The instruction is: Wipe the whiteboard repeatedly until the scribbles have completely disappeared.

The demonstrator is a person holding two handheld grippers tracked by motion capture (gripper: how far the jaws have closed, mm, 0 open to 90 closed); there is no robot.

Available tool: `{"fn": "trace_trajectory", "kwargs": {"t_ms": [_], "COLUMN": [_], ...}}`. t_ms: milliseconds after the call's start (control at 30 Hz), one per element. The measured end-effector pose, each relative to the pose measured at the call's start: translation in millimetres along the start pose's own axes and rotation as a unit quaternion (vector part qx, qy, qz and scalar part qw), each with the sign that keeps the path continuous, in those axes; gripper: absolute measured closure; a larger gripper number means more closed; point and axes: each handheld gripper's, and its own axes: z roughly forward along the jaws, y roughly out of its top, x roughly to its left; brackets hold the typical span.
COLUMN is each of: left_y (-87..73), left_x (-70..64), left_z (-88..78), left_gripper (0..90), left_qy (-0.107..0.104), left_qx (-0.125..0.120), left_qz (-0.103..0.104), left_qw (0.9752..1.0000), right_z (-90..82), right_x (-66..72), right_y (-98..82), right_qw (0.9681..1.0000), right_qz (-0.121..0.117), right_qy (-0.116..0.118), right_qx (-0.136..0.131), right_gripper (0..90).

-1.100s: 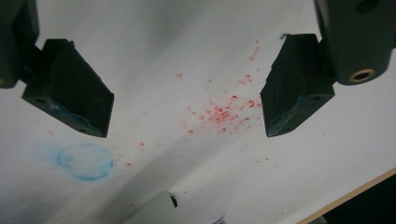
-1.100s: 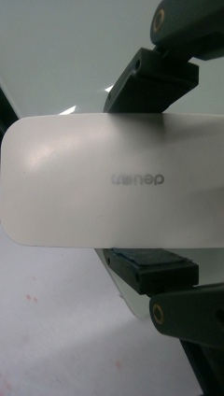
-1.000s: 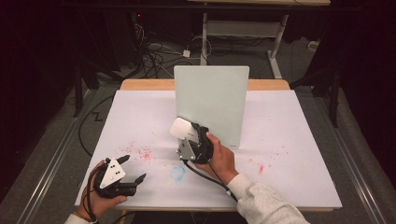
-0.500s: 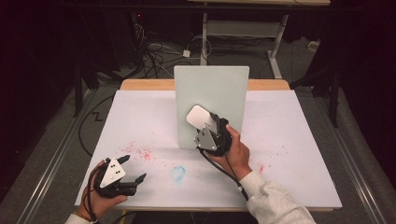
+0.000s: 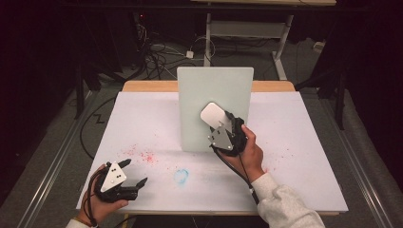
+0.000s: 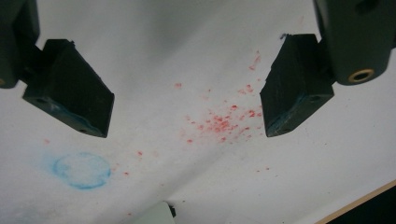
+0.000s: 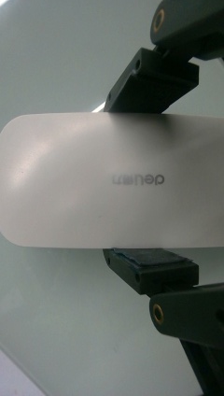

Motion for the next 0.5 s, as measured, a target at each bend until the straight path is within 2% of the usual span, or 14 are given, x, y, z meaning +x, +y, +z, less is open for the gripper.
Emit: {"fn": "trace_trajectory", "kwargs": {"t_ms": [67,133,167,267,300,500], "left_y": [0.1,0.1,0.0,0.1,0.1,1.1], "left_x": [0.1,-0.7,-1.0,-1.0,-1.1,-1.7], "left_z": [-0.3,-0.1,0.0,-0.1,0.1,1.5], "left_gripper": [16.7,16.7,16.7,16.7,16.7,16.7], "left_qy": [0.000,-0.001,-0.001,-0.002,-0.002,-0.001], "left_qx": [-0.001,0.000,0.001,0.002,0.002,0.002], "left_qz": [-0.002,0.000,0.001,0.002,0.002,0.011], "left_qw": [1.0000,1.0000,1.0000,1.0000,1.0000,0.9999], "right_z": [-1.1,-1.6,-2.3,-4.0,-4.8,-9.4], "right_x": [7.0,10.2,7.0,-6.2,-10.6,-20.8], "right_y": [-4.2,-6.6,-7.6,-10.1,-11.3,-15.9], "right_qw": [0.9998,0.9996,0.9996,1.0000,0.9999,0.9997], "right_qz": [-0.007,-0.023,-0.020,0.004,0.012,0.024], "right_qy": [0.016,0.015,0.019,0.002,0.004,0.001], "right_qx": [0.004,0.007,0.007,0.008,0.007,0.010], "right_gripper": [31.1,31.1,31.1,31.1,31.1,31.1]}}
